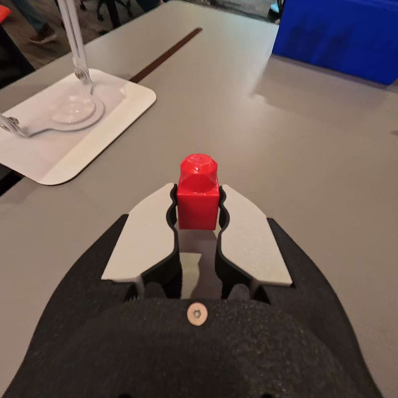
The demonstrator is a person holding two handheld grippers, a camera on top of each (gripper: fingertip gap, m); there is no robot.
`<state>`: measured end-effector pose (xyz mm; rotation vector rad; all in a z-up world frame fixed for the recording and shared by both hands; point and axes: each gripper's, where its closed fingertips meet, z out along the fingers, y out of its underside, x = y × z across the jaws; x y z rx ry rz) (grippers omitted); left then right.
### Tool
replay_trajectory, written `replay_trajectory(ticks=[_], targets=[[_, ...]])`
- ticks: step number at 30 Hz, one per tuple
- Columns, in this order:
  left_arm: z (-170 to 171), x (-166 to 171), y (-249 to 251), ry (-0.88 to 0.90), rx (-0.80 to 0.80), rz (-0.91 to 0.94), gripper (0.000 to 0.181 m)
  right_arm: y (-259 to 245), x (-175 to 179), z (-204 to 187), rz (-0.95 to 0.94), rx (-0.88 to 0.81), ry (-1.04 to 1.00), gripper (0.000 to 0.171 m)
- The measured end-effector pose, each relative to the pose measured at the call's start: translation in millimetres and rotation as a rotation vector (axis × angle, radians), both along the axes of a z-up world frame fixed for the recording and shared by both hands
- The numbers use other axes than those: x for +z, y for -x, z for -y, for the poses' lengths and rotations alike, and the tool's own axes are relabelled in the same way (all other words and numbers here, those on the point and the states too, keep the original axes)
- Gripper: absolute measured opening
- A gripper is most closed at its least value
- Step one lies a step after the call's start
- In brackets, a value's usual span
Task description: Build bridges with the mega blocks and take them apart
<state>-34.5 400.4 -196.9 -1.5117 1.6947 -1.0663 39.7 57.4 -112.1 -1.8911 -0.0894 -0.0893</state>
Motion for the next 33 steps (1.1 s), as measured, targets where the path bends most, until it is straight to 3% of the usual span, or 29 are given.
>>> replay_trajectory(ticks=[16, 24, 33], targets=[[2, -45, 14, -0.099, -0.068, -0.261, 0.036, -1, 1, 2, 0.011, -0.002, 0.004, 0.113], [-3, -46, 23, -0.141, -0.094, -0.341, 0.036, 2, 2, 1, 0.01, 0.006, 0.003, 0.114], [5, -47, 28, -0.174, -0.255, -0.365, 0.037, 2, 5, 4, 0.016, 0.002, 0.003, 0.113]])
